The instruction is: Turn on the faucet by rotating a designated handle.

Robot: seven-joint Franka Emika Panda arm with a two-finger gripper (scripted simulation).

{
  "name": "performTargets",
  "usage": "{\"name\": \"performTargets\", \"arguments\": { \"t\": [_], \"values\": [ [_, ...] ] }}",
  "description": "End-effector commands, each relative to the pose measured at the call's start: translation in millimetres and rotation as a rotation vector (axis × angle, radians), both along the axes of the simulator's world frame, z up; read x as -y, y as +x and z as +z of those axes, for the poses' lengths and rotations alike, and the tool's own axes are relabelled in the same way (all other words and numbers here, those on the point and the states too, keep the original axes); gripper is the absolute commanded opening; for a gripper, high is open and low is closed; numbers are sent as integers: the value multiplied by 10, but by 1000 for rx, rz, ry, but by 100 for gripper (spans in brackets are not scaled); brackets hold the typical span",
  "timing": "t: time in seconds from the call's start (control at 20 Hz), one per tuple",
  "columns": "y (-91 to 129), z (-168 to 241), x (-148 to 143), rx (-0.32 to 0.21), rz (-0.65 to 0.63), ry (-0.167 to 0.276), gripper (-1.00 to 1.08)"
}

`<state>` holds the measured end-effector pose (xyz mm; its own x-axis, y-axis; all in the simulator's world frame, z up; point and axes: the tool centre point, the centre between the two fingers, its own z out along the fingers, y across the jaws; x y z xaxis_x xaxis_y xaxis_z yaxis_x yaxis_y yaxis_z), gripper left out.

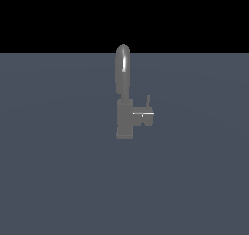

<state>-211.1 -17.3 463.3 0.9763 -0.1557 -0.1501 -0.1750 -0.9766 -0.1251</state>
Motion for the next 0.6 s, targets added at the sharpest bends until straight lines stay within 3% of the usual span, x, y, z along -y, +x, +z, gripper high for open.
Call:
{"name": "performTargets", "arguments": {
  "t": [0.0, 0.55],
  "values": [
    [127, -41, 15, -31, -34, 32, -100],
    [722, -301, 128, -185, -198, 195, -100]
  ]
}}
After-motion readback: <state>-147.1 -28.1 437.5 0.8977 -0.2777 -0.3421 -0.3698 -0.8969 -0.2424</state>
